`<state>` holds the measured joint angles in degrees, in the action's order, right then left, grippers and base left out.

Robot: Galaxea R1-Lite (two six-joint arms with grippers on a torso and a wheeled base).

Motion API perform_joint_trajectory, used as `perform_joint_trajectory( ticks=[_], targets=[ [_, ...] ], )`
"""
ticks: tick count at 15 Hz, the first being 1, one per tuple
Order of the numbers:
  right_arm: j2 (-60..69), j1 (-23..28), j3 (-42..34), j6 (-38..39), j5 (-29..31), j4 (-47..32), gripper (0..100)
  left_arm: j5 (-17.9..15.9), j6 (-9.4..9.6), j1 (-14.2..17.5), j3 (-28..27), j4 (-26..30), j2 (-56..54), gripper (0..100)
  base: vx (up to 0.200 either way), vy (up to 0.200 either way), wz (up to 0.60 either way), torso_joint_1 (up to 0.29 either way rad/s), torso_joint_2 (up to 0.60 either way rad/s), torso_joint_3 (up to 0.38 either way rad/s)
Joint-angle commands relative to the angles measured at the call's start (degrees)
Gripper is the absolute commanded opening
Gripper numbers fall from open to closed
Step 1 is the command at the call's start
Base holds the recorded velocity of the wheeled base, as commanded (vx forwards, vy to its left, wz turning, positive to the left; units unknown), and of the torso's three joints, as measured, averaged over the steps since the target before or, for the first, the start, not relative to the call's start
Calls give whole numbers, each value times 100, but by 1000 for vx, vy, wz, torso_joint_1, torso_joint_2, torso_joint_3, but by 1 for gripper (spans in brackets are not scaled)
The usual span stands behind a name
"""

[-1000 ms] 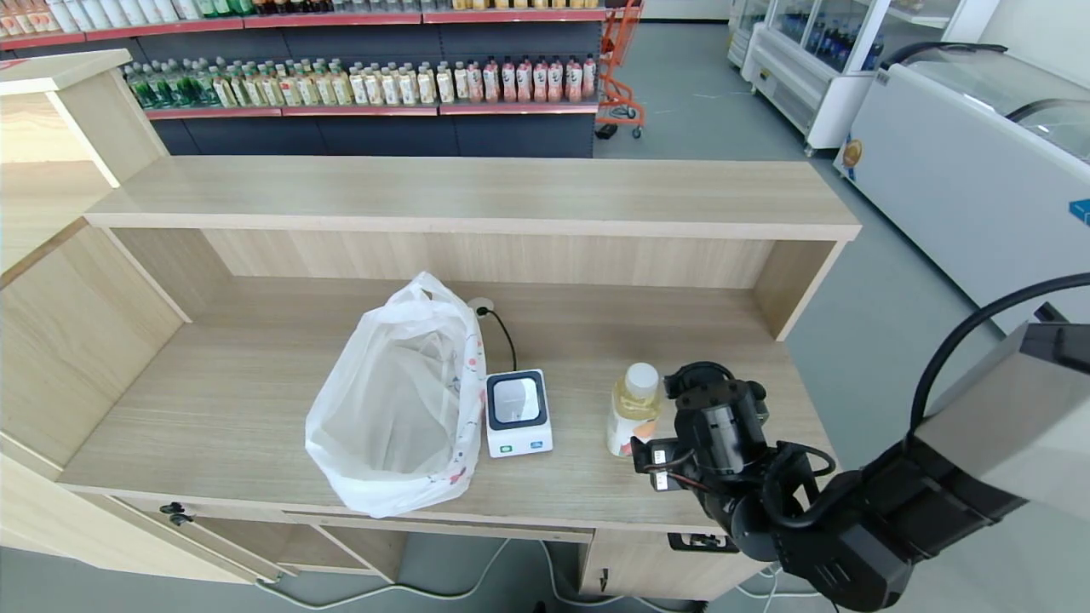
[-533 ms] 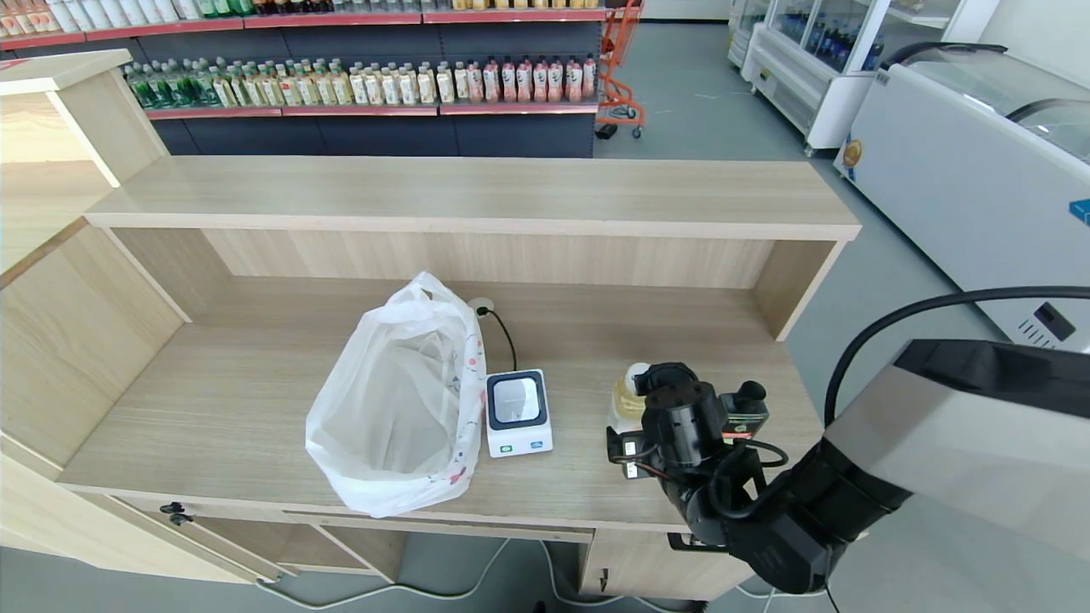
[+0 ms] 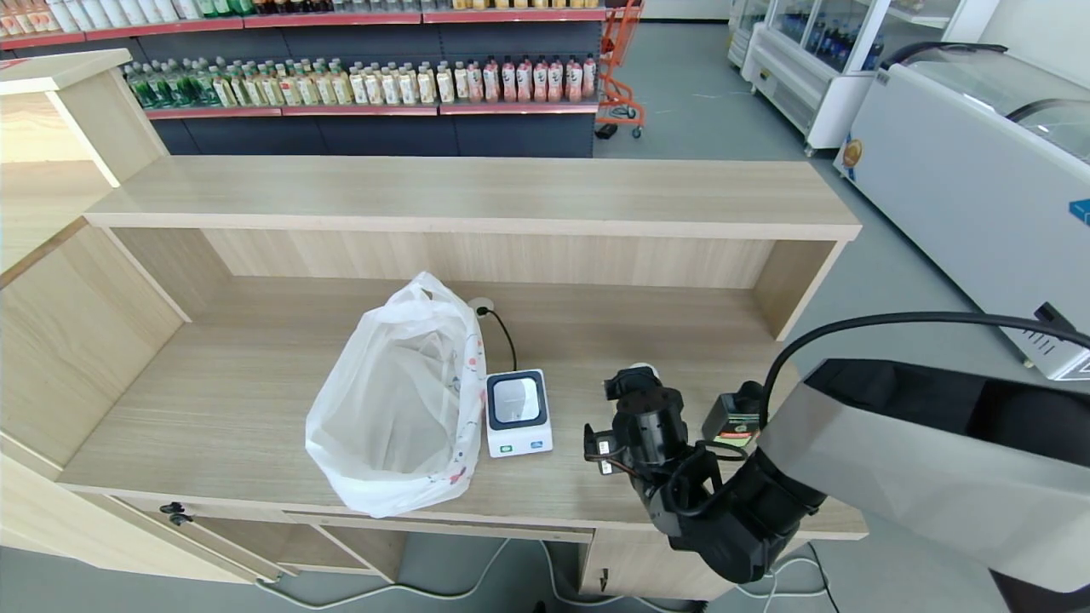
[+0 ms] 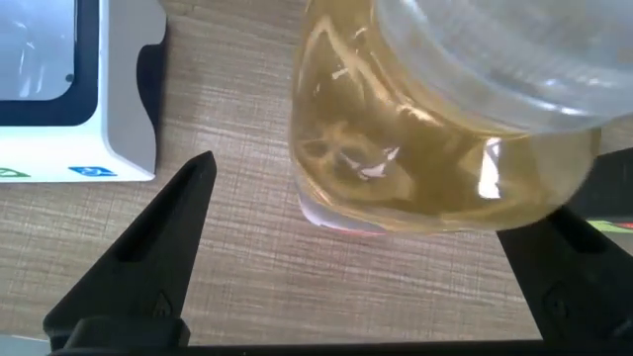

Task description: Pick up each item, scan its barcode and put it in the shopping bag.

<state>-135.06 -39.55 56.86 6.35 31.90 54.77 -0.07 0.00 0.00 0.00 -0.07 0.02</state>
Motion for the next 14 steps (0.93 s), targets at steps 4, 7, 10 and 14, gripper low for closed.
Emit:
perform_joint_trajectory(
  ticks=[4,7,10,14],
  targets=[
    [-548,35,625,-257,-9,157,100,-1,0,0,0,-1,6,100,0,0,0,0,0,0],
    [-724,79,809,-547,-184,341,100,-1,0,0,0,-1,6,100,0,0,0,0,0,0],
    [-776,149,897,-644,-264,411,100,-1,0,0,0,-1,6,100,0,0,0,0,0,0],
    [-803,334,889,-741,-562,675,0,-1,0,0,0,-1,6,100,0,0,0,0,0,0]
  ],
)
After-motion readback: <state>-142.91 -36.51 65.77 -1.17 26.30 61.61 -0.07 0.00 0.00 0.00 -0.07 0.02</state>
